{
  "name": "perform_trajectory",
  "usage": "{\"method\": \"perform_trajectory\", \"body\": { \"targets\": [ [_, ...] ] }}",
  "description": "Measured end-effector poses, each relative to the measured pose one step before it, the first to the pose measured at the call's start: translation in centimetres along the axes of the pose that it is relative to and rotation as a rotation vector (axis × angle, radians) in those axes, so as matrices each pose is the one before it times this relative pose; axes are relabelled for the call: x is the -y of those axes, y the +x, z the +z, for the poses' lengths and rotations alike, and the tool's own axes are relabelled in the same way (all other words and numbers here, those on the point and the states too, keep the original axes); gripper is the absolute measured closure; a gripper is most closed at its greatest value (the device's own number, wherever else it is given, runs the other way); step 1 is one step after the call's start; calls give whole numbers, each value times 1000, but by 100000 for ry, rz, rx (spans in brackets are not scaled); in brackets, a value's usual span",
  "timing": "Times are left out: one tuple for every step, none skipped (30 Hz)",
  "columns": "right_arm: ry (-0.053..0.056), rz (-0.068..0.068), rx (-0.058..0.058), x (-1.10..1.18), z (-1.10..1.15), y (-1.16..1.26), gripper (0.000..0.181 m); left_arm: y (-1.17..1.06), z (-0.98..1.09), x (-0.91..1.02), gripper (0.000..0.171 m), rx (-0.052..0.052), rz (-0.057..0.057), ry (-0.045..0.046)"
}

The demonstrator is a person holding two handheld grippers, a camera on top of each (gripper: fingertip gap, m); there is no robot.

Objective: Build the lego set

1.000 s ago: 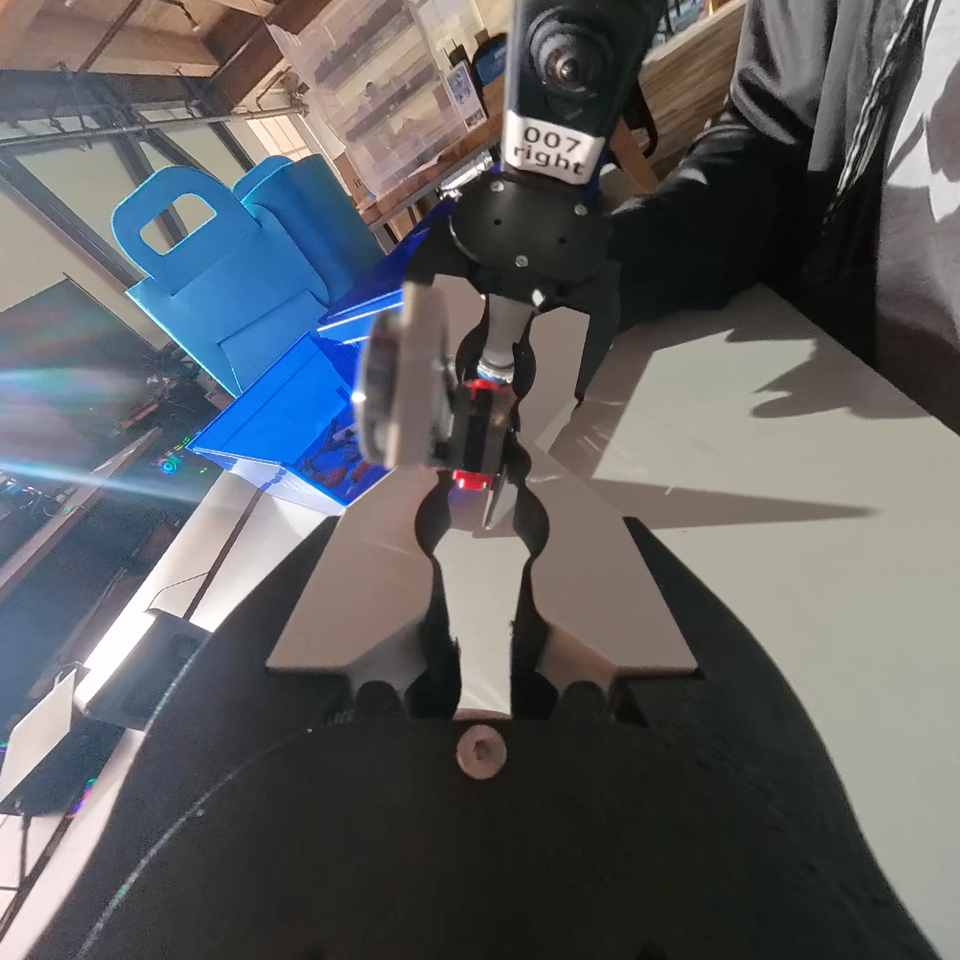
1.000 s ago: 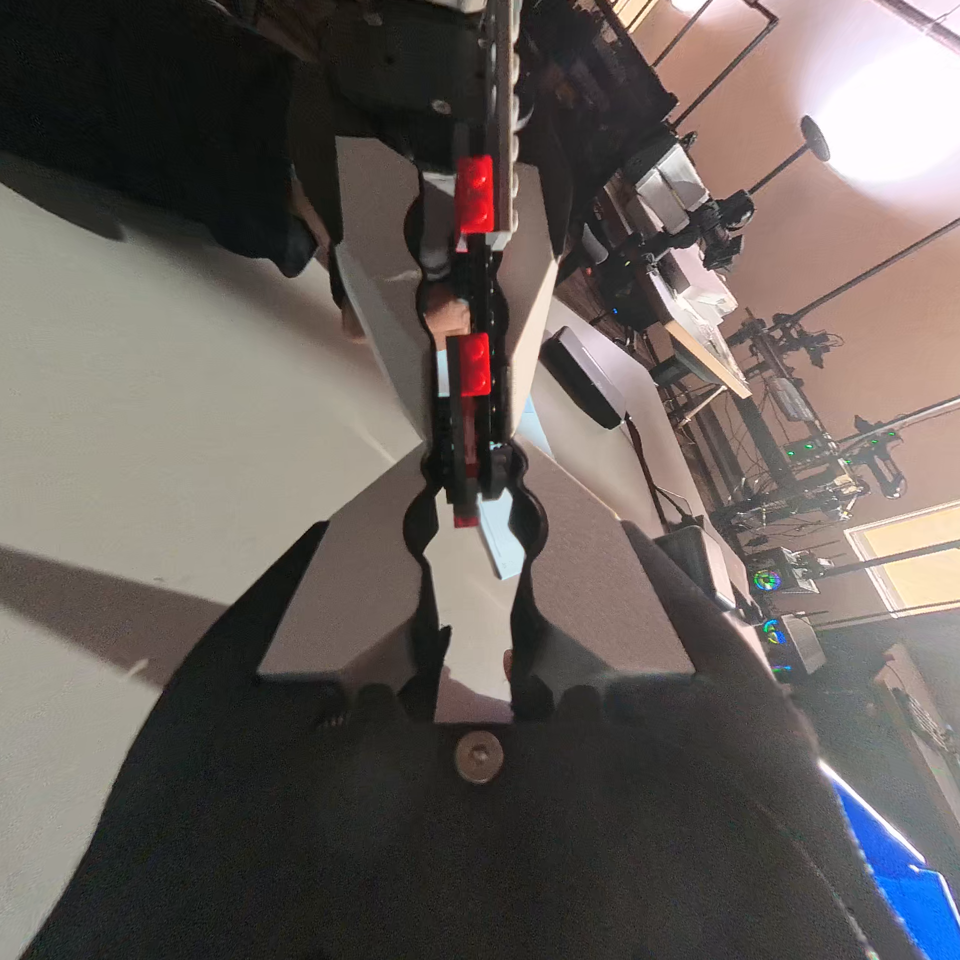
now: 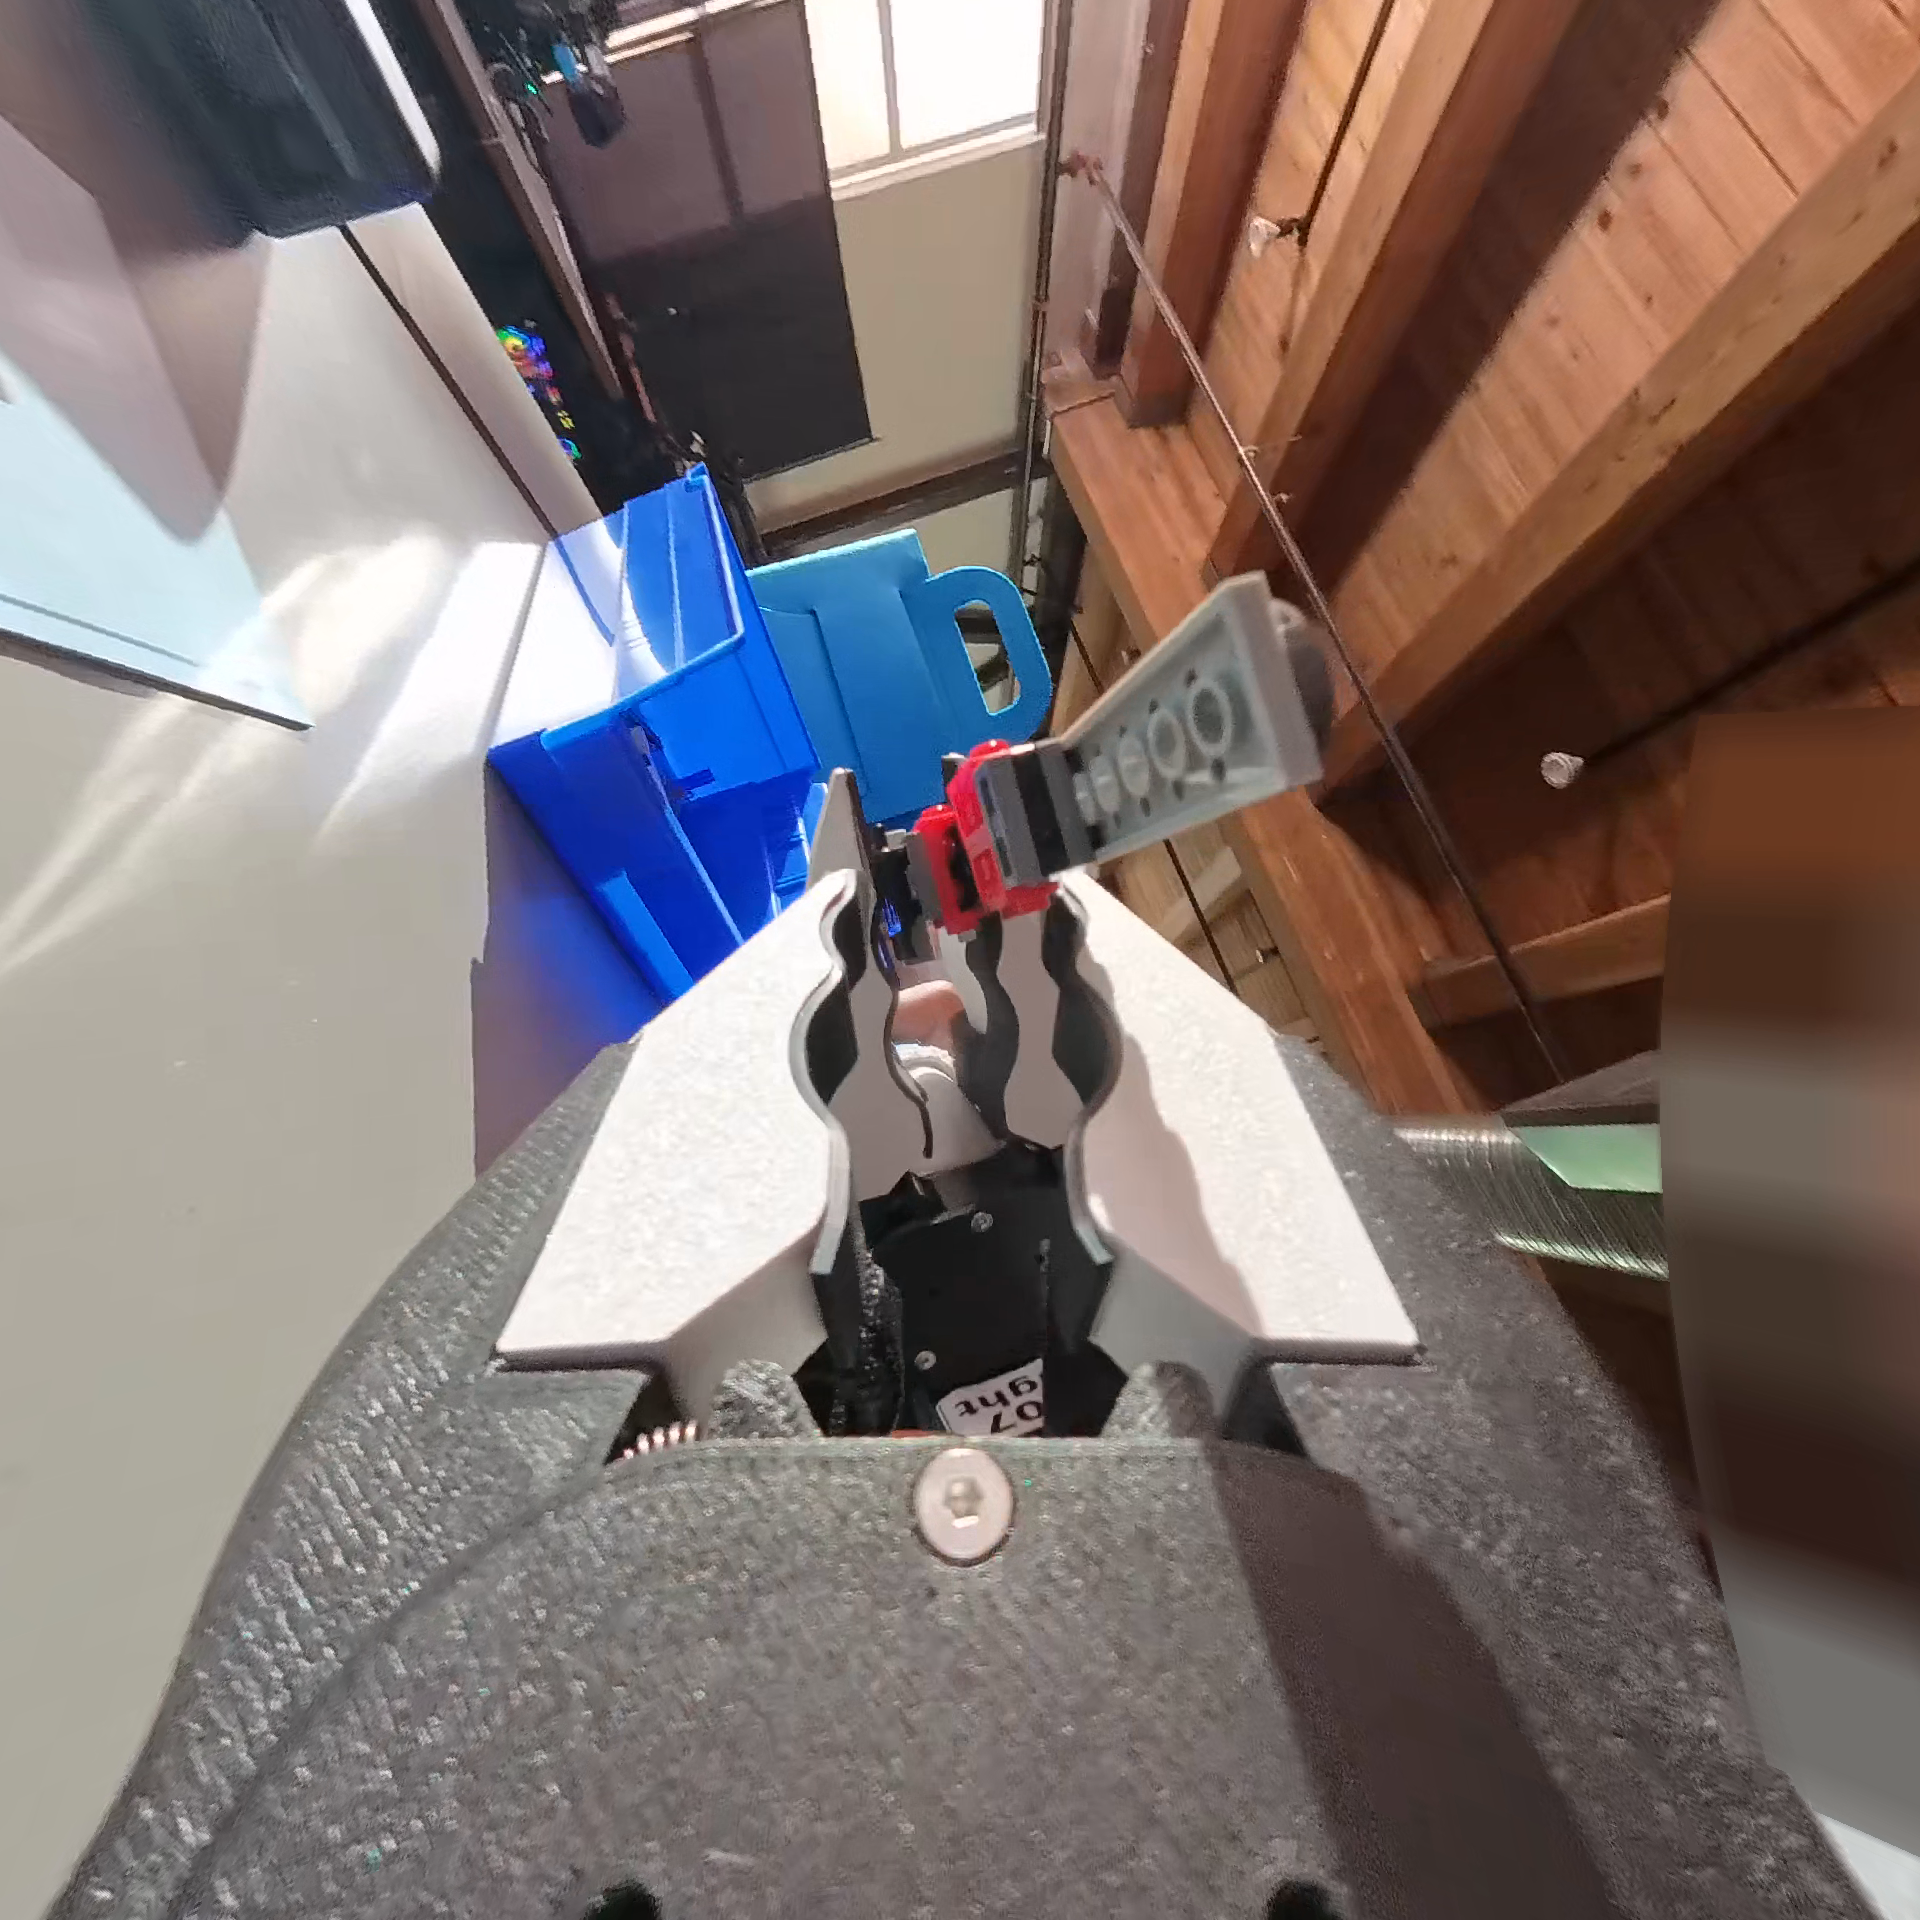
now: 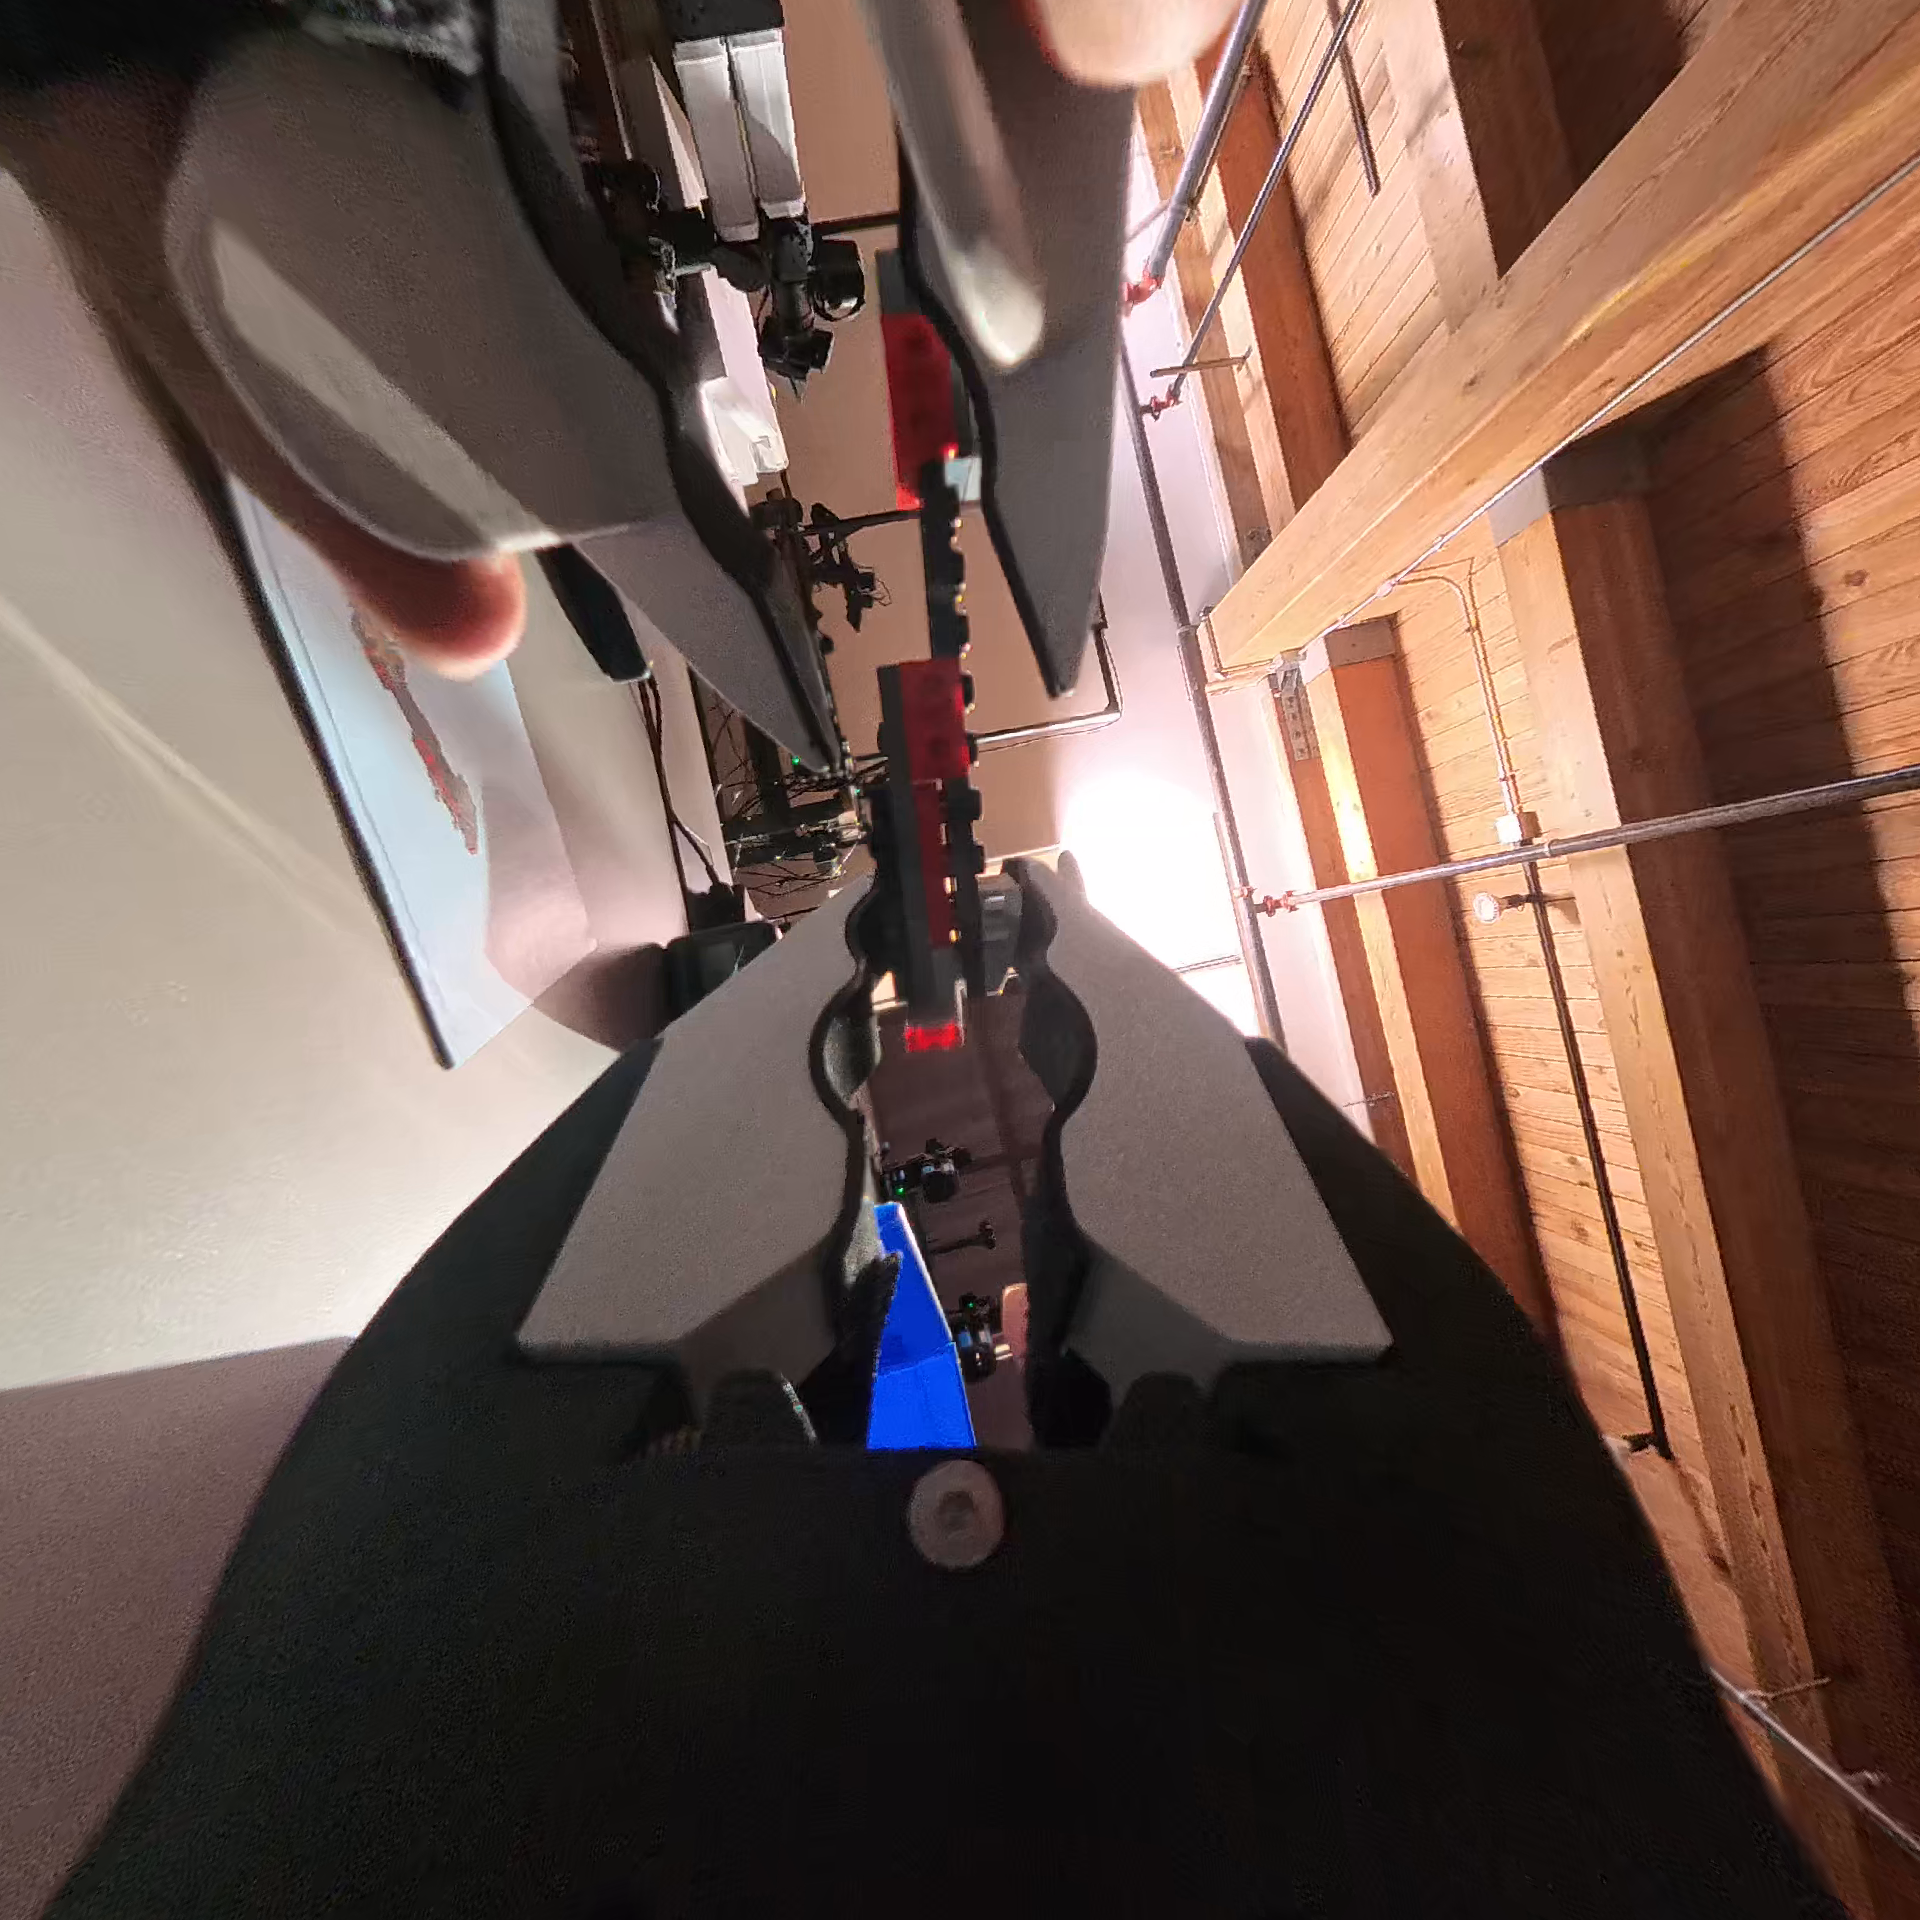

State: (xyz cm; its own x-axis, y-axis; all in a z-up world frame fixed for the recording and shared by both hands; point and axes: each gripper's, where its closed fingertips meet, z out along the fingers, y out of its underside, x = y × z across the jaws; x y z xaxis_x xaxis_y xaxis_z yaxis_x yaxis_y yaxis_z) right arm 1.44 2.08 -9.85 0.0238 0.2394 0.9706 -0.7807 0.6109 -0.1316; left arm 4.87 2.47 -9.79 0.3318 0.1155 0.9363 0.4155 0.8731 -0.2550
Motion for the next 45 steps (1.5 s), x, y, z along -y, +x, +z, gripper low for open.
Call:
{"method": "perform_trajectory", "body": {
  "targets": [
    [690, -1148, -734, 285, -93, 11, 157, -47, -58, -63, 139, 1249, 107, 516],
    [714, -1005, -561, 293, -89, -10, 156, -92, -36, -101, 142, 1309, 128, 393],
    [887, -790, -412, 289, -96, -15, 156, -14, -67, -13, 147, 595, -98, 1004],
    [405, -719, -557, 195, -67, 2, 156, -19, -83, -17, 149, 563, -265, 940],
    [99, -917, -634, 96, -33, 21, 156, -66, -95, 10, 150, 936, 136, 864],
    [486, -422, -816, 129, -42, 95, 156, 25, -87, -13, 152, 536, 1463, 606],
    [198, 666, -86, 70, -39, 27, 156, 5, -74, -79, 153, 998, 2619, 79],
    [238, 2016, 215, 64, -35, 25, 156, 34, -60, -76, 153, 1069, 3478, -60],
    [437, 3081, -121, 105, -61, 172, 156, 148, -41, -64, 154, 169, 3360, -7],
    [580, 3439, -62, 147, -80, 259, 154, 155, -24, -11, 155, -345, 2854, 364],
    [10, 3539, 58, 30, -58, 287, 153, 113, -58, 55, 157, -204, 2979, 670],
    [-557, 4132, 1400, -125, -2, 93, 152, 228, -32, 3, 158, -872, 3586, 216],
    [231, 4913, 2175, -65, -36, -48, 149, 311, -65, 16, 158, -907, 3821, 269],
    [841, 5372, 1928, 13, -118, -3, 145, 408, -62, 89, 159, -1328, 3757, 800],
    [566, 5198, 1350, 0, -203, 127, 141, 414, -40, 15, 159, -1294, 4192, 119],
    [101, 5002, 2056, -38, -228, 42, 140, 262, -78, 13, 159, -110, 4820, 12],
    [893, 6198, 3774, 86, -297, -214, 133, 478, -120, 248, 159, -1450, 5248, 1493],
    [1499, 7253, 3991, 145, -408, -261, 127, 532, -101, 114, 159, -1832, 6123, 399],
    [1251, 8073, 4858, 136, -513, -369, 121, 520, -86, -36, 158, -1743, 7032, -750],
    [1247, 9266, 6539, 152, -595, -609, 118, 628, -121, 33, 158, -2194, 7541, -383],
    [1743, 10730, 5151, 165, -692, -433, 111, 566, -142, 21, 158, -1786, 7729, -783],
    [2490, 11392, 4746, 280, -772, -360, 111, 463, -123, -64, 158, -1036, 7883, -1674],
    [3794, 12063, 6034, 514, -842, -522, 111, 599, -95, -107, 158, -2076, 7858, -1964],
    [4664, 12457, 4947, 665, -870, -353, 110, 901, -148, 63, 158, -4022, 8213, -597],
    [4760, 12288, 4296, 704, -839, -249, 110, 705, -131, -59, 158, -2700, 8146, -1349],
    [4371, 11768, 3976, 672, -736, -226, 111, 625, -85, -260, 158, -2252, 7725, -2728],
    [4191, 10390, 4285, 668, -623, -349, 112, 877, -86, -134, 158, -3895, 7356, -1469],
    [3541, 7576, 4806, 633, -509, -571, 114, 746, -91, -88, 158, -3013, 6032, -903],
    [2254, 4197, 3789, 477, -380, -572, 115, 892, -87, -4, 158, -4260, 4898, 83],
    [843, 1486, 2507, 276, -294, -500, 117, 668, -93, 44, 158, -3282, 3147, 724],
    [-33, -114, 1697, 119, -202, -458, 118, 472, -72, -22, 158, -2587, 1329, 489],
    [-96, -833, 1328, 70, -141, -463, 120, 598, -91, 60, 158, -3572, 969, 1314],
    [-182, -1211, 1103, 14, -75, -458, 124, 474, -76, 14, 158, -2765, 826, 1099],
    [-393, -1529, 742, -36, -17, -408, 128, 462, -46, -151, 158, -2676, 1158, 77],
    [-152, -1537, 297, -22, -14, -326, 131, 541, -34, -126, 158, -3068, 1559, 189],
    [38, -1423, 585, -4, -26, -336, 134, 481, -26, -94, 158, -2728, 1287, 343],
    [-628, -1359, 1198, -105, -7, -379, 136, 342, -15, -152, 158, -2076, 696, -180],
    [-978, -1402, 1012, -131, -19, -308, 137, 317, -52, -90, 157, -2194, 663, 208],
    [-919, -1473, 888, -103, -55, -240, 140, 177, -99, -12, 158, -1687, 387, 689],
    [-1288, -1853, 455, -109, -84, -141, 143, 126, -85, -76, 158, -1778, -392, 160],
    [-1381, -1919, 153, -89, -90, -61, 146, 145, -81, -78, 158, -1849, 80, 88],
    [-1760, -1867, 59, -118, -82, 8, 150, 123, -68, -93, 158, -1658, 507, -104],
    [-1961, -2124, 763, -133, -62, -114, 150, 85, -24, -164, 157, -1433, 365, -586],
    [-2304, -2451, 849, -165, -41, -141, 152, 99, -10, -123, 157, -1542, 503, -315],
    [-2346, -2731, 562, -157, -8, -131, 153, 33, 10, -125, 157, -1109, 412, -270]
  ]
}}
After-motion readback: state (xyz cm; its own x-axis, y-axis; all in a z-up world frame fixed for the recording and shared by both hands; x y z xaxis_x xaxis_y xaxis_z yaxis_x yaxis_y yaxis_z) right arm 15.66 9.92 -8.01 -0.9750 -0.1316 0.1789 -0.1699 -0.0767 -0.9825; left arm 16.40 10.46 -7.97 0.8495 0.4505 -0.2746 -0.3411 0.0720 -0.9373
